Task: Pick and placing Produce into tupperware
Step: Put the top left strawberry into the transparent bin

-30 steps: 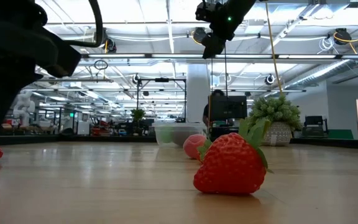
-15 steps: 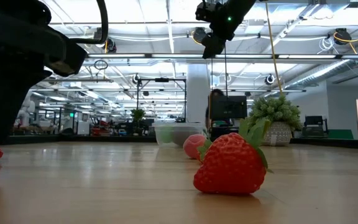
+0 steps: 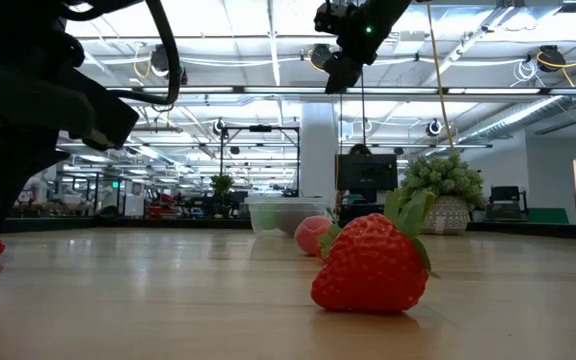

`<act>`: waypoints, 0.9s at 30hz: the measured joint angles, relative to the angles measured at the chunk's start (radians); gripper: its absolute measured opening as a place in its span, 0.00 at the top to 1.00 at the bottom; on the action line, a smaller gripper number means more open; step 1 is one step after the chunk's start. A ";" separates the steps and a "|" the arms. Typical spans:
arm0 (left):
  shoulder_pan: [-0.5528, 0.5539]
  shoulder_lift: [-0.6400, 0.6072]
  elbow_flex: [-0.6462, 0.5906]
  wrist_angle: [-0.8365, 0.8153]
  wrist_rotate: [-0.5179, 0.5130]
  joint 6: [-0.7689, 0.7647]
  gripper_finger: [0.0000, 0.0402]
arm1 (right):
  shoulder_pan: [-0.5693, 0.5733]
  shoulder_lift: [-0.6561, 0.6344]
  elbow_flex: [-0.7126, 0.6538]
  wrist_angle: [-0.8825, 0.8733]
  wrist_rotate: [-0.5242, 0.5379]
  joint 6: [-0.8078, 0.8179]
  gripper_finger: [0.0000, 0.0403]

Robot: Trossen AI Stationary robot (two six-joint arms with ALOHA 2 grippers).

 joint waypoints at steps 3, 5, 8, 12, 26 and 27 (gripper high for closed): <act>0.004 -0.002 -0.001 -0.001 -0.003 0.005 0.32 | 0.003 0.000 0.000 0.000 0.000 0.000 0.50; 0.004 -0.002 -0.001 -0.006 -0.003 0.008 0.32 | 0.008 0.000 0.000 0.000 0.000 0.000 0.50; 0.003 -0.002 -0.001 -0.005 0.001 0.020 0.35 | 0.009 0.000 0.000 0.003 0.000 0.000 0.50; 0.003 -0.001 -0.001 -0.001 0.001 0.021 0.44 | 0.009 0.000 0.000 0.004 0.000 0.000 0.50; 0.011 -0.001 -0.002 -0.009 -0.008 0.029 0.64 | 0.009 0.000 0.000 0.003 0.000 0.000 0.50; 0.013 -0.008 -0.003 -0.009 -0.015 0.035 0.64 | 0.009 0.000 0.000 0.003 0.000 0.000 0.50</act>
